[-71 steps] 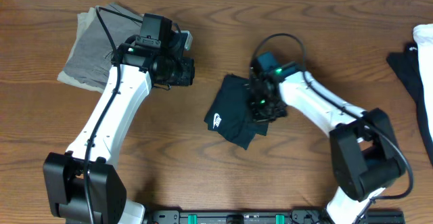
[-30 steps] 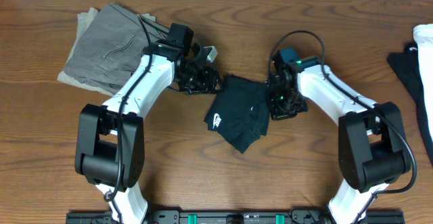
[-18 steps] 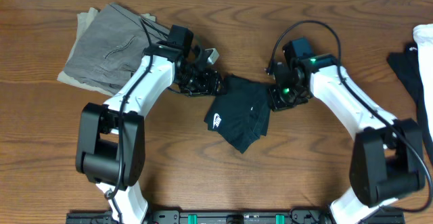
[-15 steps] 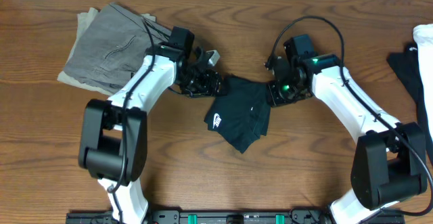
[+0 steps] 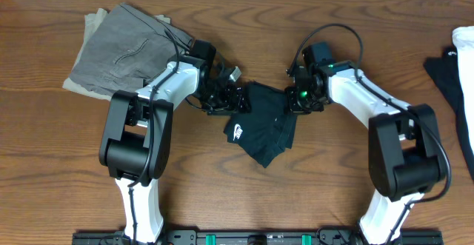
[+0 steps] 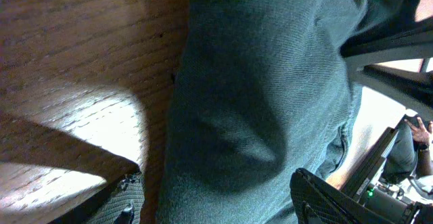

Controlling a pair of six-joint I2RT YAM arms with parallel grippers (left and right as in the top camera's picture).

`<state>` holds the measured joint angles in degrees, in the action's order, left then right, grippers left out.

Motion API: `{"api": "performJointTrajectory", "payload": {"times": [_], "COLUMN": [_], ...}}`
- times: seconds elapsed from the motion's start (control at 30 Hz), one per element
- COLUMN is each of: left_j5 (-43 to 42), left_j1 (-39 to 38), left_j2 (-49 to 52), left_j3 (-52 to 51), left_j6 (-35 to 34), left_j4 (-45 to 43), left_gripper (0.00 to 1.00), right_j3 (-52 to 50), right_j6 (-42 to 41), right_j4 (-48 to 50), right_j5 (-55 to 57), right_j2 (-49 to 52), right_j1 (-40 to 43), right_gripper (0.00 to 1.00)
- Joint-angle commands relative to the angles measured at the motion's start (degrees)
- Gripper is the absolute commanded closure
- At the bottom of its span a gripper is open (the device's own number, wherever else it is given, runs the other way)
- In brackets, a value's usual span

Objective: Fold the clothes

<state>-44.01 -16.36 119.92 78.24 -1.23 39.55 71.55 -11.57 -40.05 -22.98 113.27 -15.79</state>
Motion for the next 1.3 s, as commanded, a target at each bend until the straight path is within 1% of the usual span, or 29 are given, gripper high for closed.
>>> {"api": "performJointTrajectory", "payload": {"times": [0.0, 0.2, 0.3, 0.37, 0.4, 0.47, 0.5, 0.53, 0.7, 0.8, 0.9, 1.0, 1.13, 1.27], "left_j5": [-0.6, -1.5, -7.9, -12.8, -14.1, -14.5, -14.5, -14.5, -14.6, -18.1, -21.0, -24.5, -26.5, -25.4], "left_j1": [-1.5, -4.5, -4.9, -4.9, -4.9, -4.9, -4.7, -4.5, -2.9, -1.2, 1.5, 5.6, 12.7, 21.3], "left_j2": [1.0, 2.8, 3.5, 3.9, 3.9, 3.8, 3.8, 3.8, 2.8, 0.3, -3.2, -7.3, -12.7, -16.2], "left_j3": [-0.1, -0.1, -0.1, -0.1, -0.1, -0.1, -0.1, -0.1, 0.7, 2.4, 4.4, 6.4, 7.2, 7.2], "left_j6": [1.7, 1.6, 1.7, 1.7, 1.7, 1.6, 1.6, 1.6, 1.4, 1.4, 1.4, 0.9, -5.7, -10.0], "left_j4": [-0.5, -2.7, -3.9, -4.5, -4.5, -4.1, -4.1, -4.0, -2.3, -1.2, -1.5, -2.5, -10.3, -20.4], "left_gripper": [0.29, 0.31, 0.41, 0.51, 0.59, 0.81, 0.91, 0.94, 0.94, 0.94, 0.94, 0.94, 0.94, 0.94], "right_j3": [-0.1, -0.1, -0.1, -0.1, -0.1, -0.1, -0.1, -0.1, 0.2, 0.6, 0.8, 0.8, 0.8, 0.8], "right_j6": [-1.7, -1.7, -1.7, -1.7, -1.7, -1.7, -1.6, -1.6, 1.9, 3.5, 3.5, 3.2, 3.2, 1.7], "right_j4": [-0.9, -1.5, -2.0, -2.1, -2.2, -2.2, -2.3, -2.5, -5.2, -6.7, -6.2, -4.3, -3.5, -3.9], "right_j5": [-1.1, -1.0, -1.0, -1.1, -1.1, -1.1, -1.1, -1.1, -1.6, -1.5, -1.2, -0.9, -0.8, -0.9], "right_j2": [1.6, 1.7, 1.7, 1.7, 1.7, 1.7, 1.6, 1.6, -2.0, -8.2, -16.0, -23.7, -30.4, -32.3], "right_j1": [-0.4, -0.3, -0.3, -0.3, -0.3, -0.3, -0.3, -0.3, 1.5, 3.4, 5.6, 8.1, 10.1, 10.1], "right_gripper": [0.98, 0.98, 0.97, 0.97, 0.97, 0.97, 0.98, 0.99, 0.99, 0.99, 0.98, 0.93, 0.92, 0.92]}}
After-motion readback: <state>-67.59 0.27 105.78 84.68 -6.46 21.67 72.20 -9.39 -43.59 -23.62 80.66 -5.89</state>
